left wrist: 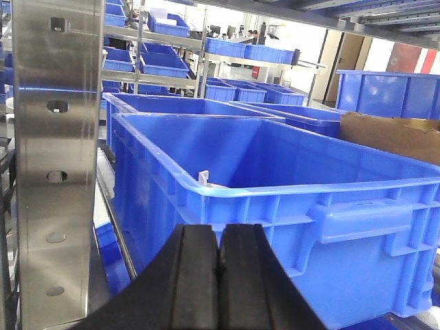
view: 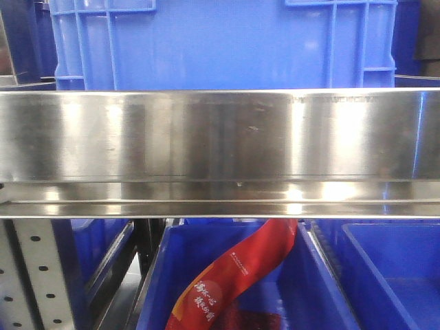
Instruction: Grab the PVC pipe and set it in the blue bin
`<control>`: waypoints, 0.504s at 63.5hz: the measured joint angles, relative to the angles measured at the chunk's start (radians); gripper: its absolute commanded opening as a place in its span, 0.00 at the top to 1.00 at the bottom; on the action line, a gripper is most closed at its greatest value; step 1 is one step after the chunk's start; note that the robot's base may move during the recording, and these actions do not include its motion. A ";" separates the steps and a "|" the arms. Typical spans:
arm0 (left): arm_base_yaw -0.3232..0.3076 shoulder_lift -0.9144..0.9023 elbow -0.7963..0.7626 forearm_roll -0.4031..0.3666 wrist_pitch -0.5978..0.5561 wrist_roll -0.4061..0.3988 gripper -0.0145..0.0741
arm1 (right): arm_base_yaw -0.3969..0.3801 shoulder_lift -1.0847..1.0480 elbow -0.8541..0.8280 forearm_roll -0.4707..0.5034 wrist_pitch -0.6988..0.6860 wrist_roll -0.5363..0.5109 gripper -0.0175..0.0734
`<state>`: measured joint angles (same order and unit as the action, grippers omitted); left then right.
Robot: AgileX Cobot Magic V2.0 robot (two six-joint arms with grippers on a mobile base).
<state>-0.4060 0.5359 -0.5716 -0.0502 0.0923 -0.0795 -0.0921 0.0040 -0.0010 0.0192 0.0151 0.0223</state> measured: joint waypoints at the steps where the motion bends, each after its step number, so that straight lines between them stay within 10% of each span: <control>1: 0.000 0.000 0.000 0.000 0.000 0.000 0.96 | 0.000 0.000 0.000 0.000 0.000 0.000 0.99; 32: 0.000 -0.004 0.023 0.017 -0.007 0.000 0.96 | 0.000 0.000 0.000 0.000 0.000 -0.002 0.99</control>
<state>-0.4060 0.5315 -0.5486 -0.0336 0.0857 -0.0795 -0.0921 0.0040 -0.0010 0.0192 0.0151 0.0204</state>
